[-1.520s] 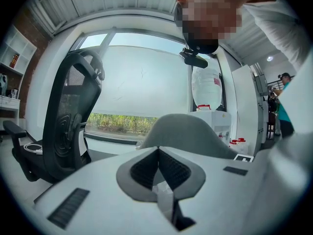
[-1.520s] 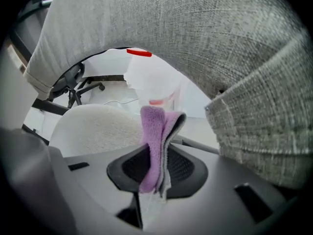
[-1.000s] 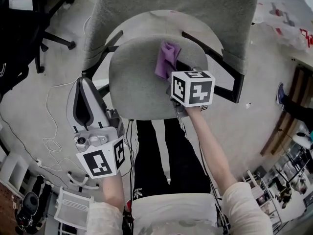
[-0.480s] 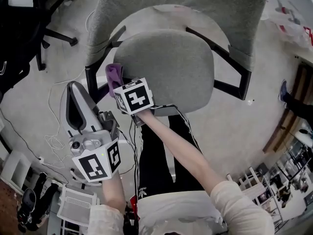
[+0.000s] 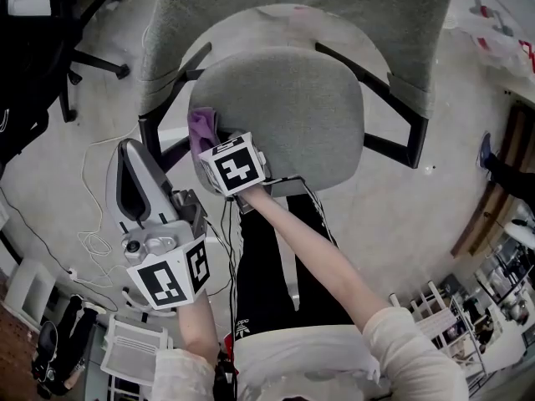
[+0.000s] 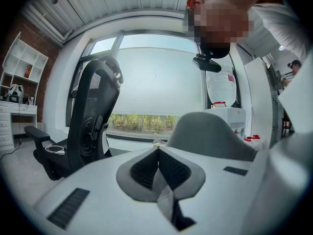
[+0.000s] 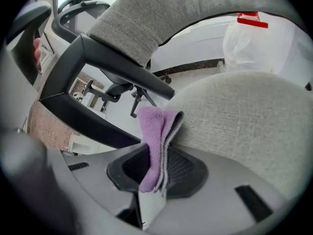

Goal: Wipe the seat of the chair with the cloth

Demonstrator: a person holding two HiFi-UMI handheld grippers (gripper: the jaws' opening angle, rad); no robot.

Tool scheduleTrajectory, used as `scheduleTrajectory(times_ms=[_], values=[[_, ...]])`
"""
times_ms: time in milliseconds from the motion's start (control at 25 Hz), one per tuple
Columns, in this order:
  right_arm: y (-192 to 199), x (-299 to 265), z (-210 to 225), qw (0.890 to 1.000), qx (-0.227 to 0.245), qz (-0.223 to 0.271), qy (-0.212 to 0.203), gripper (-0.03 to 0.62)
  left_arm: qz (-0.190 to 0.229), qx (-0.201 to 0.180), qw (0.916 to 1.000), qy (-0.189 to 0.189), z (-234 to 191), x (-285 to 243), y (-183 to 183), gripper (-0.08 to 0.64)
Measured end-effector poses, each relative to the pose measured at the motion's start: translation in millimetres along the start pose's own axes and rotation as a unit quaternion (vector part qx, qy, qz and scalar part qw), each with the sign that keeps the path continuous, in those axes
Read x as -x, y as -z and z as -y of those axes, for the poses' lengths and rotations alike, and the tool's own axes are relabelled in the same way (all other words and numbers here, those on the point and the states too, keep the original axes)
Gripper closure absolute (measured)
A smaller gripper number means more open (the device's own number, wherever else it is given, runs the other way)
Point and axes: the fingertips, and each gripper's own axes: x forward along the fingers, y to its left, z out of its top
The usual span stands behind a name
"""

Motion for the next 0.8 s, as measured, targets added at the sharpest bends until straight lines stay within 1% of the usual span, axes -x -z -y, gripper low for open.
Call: scheduleTrajectory(times_ms=[160,480,600,680,800], values=[[9,23,34,1.0,-0.002,0.007,0.03,0.5,-0.002,0.0,1.0,0.008,7,-2,1,0.548],[35,91,131,0.993,-0.017,-0.002,0.115,0.5,-0.002,-0.003,0.9998,0.017,18,-9,2,0.548],[48,119,166,0.987,-0.018,-0.012,0.156,0.5,-0.003,-0.001,0.9997,0.023,26,-11,2,0.548],[57,139,192,0.981,-0.023,-0.017,0.192,0.5,-0.002,-0.001,0.9996,0.029,31,-13,1,0.548],[69,163,222,0.972,-0.045,-0.017,0.23,0.5,-0.002,-0.001,0.9994,0.036,38,-16,0,0.548]])
